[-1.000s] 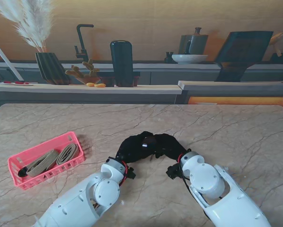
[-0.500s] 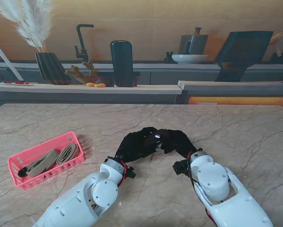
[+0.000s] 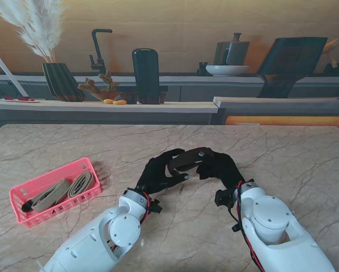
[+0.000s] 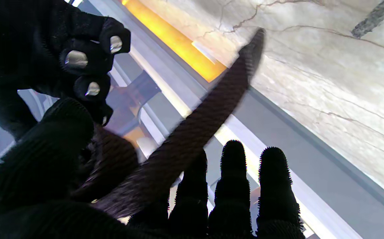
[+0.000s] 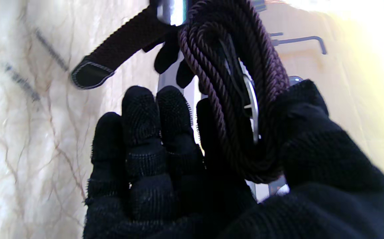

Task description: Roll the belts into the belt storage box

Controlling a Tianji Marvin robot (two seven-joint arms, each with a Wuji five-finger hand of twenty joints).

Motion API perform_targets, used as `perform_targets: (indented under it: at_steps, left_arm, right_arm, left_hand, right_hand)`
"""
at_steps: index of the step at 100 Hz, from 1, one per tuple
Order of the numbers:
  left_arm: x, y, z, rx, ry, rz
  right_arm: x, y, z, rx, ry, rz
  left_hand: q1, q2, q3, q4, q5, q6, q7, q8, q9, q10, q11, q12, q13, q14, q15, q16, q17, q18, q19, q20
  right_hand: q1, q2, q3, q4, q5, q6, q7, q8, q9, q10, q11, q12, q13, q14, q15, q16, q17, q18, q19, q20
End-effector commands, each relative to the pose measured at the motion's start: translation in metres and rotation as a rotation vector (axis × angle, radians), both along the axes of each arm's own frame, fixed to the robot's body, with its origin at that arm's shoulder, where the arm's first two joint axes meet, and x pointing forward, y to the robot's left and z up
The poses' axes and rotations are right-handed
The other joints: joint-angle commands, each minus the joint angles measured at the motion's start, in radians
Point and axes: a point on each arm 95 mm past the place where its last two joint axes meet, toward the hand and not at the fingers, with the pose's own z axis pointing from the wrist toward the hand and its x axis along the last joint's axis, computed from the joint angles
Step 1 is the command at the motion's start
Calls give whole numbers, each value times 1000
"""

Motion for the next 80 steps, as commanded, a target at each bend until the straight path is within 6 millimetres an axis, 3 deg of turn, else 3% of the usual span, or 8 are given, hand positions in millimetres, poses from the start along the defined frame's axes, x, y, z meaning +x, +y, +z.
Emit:
perform_targets:
  at_steps: [1, 22, 37, 49, 69, 72, 78, 80]
  left_arm:
    - [-2, -3, -3, -20, 16, 7]
    - [-3, -8, -5, -68, 35, 3]
    - [-5, -14, -3, -103, 22, -7]
    - [-5, -16, -2, -104, 15, -11]
    - [-6, -18, -3, -114, 21, -12]
    - [-6, -18, -3, -113, 20, -12]
    - [-6, -19, -3, -114, 18, -11]
    - [-6, -19, -3, -117, 17, -9]
  right_arm:
    - [-3, 3, 5, 43, -12, 18]
    - [-1, 10, 4, 170, 53, 59]
    - [4, 20, -3, 189, 128, 106]
    - [7, 30, -10, 208, 200, 160]
    - [13, 45, -21, 157, 257, 225]
    - [14, 47, -22, 144, 262, 234]
    - [14, 51, -25, 126, 278, 260]
    - [14, 52, -26, 119, 281, 270]
  left_hand:
    - [-46, 18, -22, 13, -37, -32, -32, -12, -41, -8, -17, -14, -29, -33, -21, -11, -17, -44, -21, -16]
    - [-110, 41, -55, 8, -108, -65, -58, -27, -117, -16, -46, -49, -86, -57, -61, -41, -43, -121, -97, -65]
    - [-143, 62, -71, 2, -110, -118, -218, -115, -178, -30, -42, -73, -124, -72, -74, -64, -56, -169, -136, -90]
    - [-142, 82, -87, 1, -116, -137, -310, -139, -199, -37, -38, -78, -134, -72, -71, -67, -61, -175, -139, -92]
    - [-126, 102, -95, 0, -126, -151, -347, -122, -202, -39, -36, -78, -138, -72, -71, -68, -66, -177, -142, -94]
    - [-102, 119, -135, 2, -120, -153, -389, -77, -203, -40, -34, -77, -138, -73, -69, -68, -65, -178, -140, -94]
    - [-97, 140, -142, 2, -126, -155, -402, -71, -204, -40, -32, -76, -137, -75, -66, -66, -65, -181, -138, -93]
    - [-70, 154, -186, 6, -120, -155, -431, -60, -206, -40, -29, -75, -138, -73, -64, -65, -67, -182, -135, -92]
  right_hand:
    - [157, 145, 162, 32, 42, -253, 135, 29, 12, -15, 33, 17, 7, -48, 35, 13, -9, -47, 10, -6]
    - [160, 150, 152, 35, 39, -257, 132, 34, 10, -17, 31, 22, 0, -55, 34, 21, -14, -53, -4, -4]
    - [162, 153, 144, 43, 37, -253, 127, 36, 5, -9, 45, 38, -4, -51, 57, 47, -13, -58, -8, 10]
    - [161, 153, 143, 50, 36, -248, 123, 32, -4, 4, 61, 53, -15, -41, 81, 69, -18, -58, -6, 27]
    - [151, 148, 133, 52, 47, -271, 115, 19, -53, 12, 81, 73, -55, -39, 102, 93, -37, -65, -3, 44]
    - [150, 146, 132, 53, 49, -272, 114, 16, -58, 14, 83, 75, -59, -39, 102, 95, -39, -65, -4, 46]
    - [150, 142, 132, 55, 53, -269, 110, 8, -73, 21, 83, 80, -75, -33, 101, 98, -48, -64, -5, 49]
    - [150, 143, 132, 56, 53, -270, 110, 7, -77, 21, 82, 80, -78, -34, 100, 98, -50, -65, -5, 50]
